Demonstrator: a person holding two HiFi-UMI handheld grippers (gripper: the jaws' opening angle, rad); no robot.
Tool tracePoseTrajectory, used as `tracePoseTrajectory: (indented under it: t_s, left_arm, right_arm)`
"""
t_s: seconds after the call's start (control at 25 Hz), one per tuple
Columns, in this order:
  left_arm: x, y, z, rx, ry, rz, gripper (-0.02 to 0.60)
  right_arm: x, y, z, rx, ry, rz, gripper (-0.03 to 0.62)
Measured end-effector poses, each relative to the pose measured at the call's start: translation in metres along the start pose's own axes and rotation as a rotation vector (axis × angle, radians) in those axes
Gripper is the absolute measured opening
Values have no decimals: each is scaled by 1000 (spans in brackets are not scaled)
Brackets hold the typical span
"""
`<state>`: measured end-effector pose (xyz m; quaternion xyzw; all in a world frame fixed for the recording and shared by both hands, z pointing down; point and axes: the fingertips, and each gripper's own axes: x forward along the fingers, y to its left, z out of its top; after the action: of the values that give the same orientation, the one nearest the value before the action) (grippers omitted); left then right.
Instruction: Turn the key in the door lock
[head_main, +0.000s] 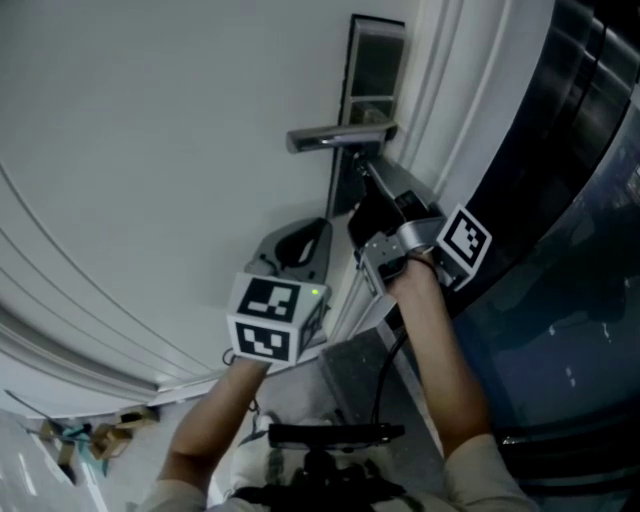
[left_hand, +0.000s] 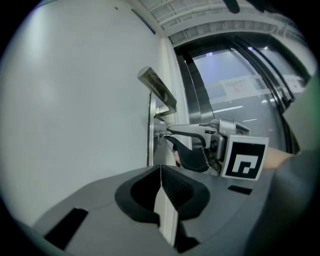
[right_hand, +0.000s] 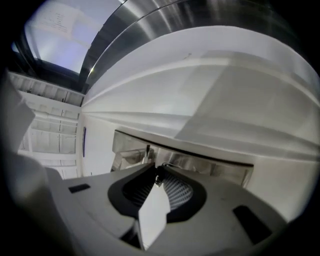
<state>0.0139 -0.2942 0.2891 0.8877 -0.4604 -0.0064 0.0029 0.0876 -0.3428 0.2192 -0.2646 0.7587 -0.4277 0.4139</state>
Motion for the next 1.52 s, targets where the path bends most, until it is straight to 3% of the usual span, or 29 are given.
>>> tracePoseTrajectory:
  t_s: [0.44,0.72,0.96,1.2,1.52]
  left_arm:
    - [-5,-11,-1,14,10,83,21]
    - [-14,-14,-17,8,33,164,21]
    - [-54,-11,-31,-3,51,222,21]
    - [-102,-12,-47,-13,69,240,21]
    - [-171,-22,-60,29,82,267,21]
  right_arm:
    - [-25,13,-25,-275,179,57,67]
    - [-47,4,-52,-519,300,53,63]
    - [-73,-1,-86,-630,314,22,25]
    - [-99,8,-137,-818,329,-2,25]
    - [-140,29,-202,-986,314,-32,8]
